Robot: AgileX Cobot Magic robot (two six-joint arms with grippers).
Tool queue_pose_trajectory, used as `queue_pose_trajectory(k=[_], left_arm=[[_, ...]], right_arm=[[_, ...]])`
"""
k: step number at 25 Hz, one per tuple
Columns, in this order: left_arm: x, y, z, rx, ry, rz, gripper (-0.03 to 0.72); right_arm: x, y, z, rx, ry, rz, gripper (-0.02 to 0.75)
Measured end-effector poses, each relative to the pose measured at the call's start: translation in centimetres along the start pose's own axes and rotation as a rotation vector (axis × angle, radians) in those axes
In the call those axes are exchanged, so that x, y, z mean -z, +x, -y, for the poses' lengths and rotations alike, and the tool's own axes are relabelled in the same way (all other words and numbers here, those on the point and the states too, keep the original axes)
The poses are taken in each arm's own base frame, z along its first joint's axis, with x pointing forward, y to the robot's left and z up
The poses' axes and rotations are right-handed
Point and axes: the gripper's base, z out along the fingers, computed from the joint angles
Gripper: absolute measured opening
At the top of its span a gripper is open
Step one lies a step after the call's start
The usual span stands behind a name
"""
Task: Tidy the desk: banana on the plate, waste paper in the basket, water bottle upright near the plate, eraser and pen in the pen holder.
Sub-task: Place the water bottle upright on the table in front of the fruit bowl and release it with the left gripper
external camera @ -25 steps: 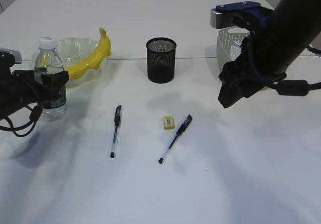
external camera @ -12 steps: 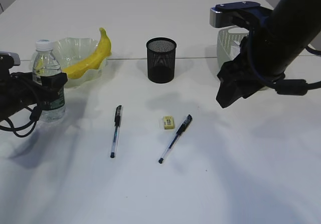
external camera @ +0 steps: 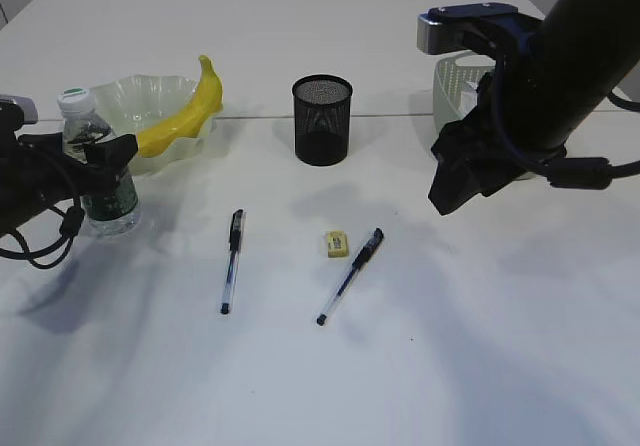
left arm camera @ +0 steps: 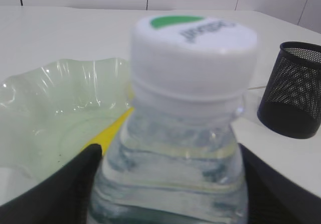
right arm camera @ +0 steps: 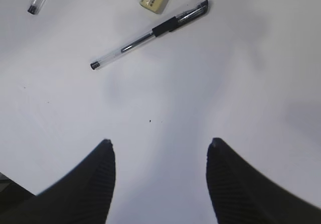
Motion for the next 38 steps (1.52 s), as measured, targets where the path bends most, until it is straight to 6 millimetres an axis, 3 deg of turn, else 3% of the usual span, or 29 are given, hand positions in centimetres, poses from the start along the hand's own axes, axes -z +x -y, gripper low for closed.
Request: queue_pose_trajectory(k=[13,23,38], left_arm=[[0.0,0.1,0.5,-0.028,0.060,-0.010,0.615],[0.2,-0.6,0.6,-0.050,0.046,-0.056,0.623],[3.0,-4.8,1.5,-0.081,0.019,0.003,0.622]], right_arm=[[0.0,0.0,0.0,-0.001,-0.002,0.001,0.428],[0.0,0.0,0.0,-0.001,-0.002,0.001,0.428],[0.0,0.0,0.0,-0.001,-0.002,0.001,0.428]])
